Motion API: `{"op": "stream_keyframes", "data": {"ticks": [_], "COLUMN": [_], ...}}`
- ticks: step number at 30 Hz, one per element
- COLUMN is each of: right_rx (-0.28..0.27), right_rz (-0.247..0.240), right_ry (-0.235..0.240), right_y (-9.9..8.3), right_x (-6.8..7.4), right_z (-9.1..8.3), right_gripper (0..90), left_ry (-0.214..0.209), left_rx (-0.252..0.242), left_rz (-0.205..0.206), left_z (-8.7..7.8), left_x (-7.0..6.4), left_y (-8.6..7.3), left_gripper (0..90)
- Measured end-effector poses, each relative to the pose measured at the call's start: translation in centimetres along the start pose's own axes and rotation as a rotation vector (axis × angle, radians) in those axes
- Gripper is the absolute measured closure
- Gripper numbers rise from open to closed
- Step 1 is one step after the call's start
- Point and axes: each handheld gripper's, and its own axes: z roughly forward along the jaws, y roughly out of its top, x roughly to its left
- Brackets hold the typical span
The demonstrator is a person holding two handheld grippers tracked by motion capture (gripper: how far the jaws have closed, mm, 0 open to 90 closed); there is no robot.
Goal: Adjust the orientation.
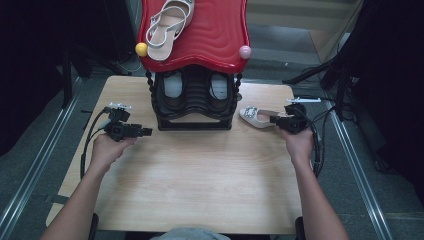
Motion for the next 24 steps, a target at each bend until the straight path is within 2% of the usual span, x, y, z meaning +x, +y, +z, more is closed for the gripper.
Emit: {"op": "stream_keyframes", "data": {"ticks": [6, 11, 16, 21, 24], "right_rx": [-0.011, -0.013, -0.02, 0.016, 0.042], "right_rz": [0.015, 0.025, 0.053, 0.068, 0.066], "right_ry": [-0.039, -0.056, -0.078, -0.113, -0.117], "right_y": [1.8, 2.4, 2.2, 1.6, 1.4], "right_x": [-1.7, -2.4, -3.7, -5.4, -5.7], "right_z": [-0.3, -0.7, -0.8, 0.3, 1.0], "right_gripper": [90.0, 90.0, 90.0, 90.0, 90.0], "left_ry": [0.003, 0.001, 0.008, 0.006, 0.002], "left_rx": [0.002, 0.003, 0.007, 0.005, 0.006], "left_rz": [0.006, 0.009, 0.026, 0.03, 0.025], "left_z": [0.1, 0.1, 0.4, 0.5, 0.6], "left_x": [-0.1, -0.2, -0.3, -0.3, -0.2], "left_y": [0.0, 0.0, -0.1, -0.1, -0.2], "left_gripper": [41.1, 41.3, 41.4, 41.5, 41.5]}}
